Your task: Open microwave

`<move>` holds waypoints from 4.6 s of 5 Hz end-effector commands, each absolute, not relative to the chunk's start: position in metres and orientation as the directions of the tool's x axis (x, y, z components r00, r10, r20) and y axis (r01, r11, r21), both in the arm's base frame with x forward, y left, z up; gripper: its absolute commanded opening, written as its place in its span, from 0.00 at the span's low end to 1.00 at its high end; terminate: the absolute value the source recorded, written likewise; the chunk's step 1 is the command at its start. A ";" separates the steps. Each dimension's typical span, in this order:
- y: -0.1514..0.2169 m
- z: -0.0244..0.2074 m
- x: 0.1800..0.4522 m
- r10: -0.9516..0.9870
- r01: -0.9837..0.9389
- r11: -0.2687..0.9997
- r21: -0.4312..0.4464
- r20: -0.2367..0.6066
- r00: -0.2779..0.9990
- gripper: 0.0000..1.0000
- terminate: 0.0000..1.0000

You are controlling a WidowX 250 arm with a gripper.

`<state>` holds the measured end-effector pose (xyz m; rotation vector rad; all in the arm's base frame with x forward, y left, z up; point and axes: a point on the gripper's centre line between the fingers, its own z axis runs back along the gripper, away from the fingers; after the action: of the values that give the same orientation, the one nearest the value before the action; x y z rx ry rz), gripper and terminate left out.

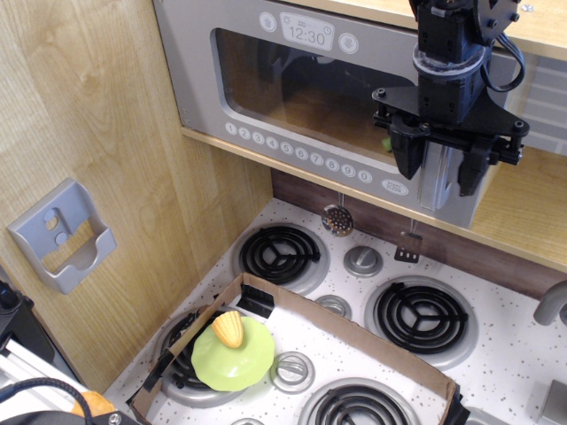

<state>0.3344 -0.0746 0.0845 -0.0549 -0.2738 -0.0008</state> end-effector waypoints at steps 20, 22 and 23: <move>-0.061 0.027 0.221 -0.006 0.018 0.997 -0.070 0.164 0.986 1.00 0.00; -0.025 0.031 0.213 0.064 -0.061 0.998 -0.018 0.188 0.980 1.00 0.00; -0.017 0.029 0.217 0.068 -0.057 0.996 -0.062 0.201 0.977 1.00 0.00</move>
<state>0.2192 -0.0038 0.0174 -0.0556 -0.1813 0.0620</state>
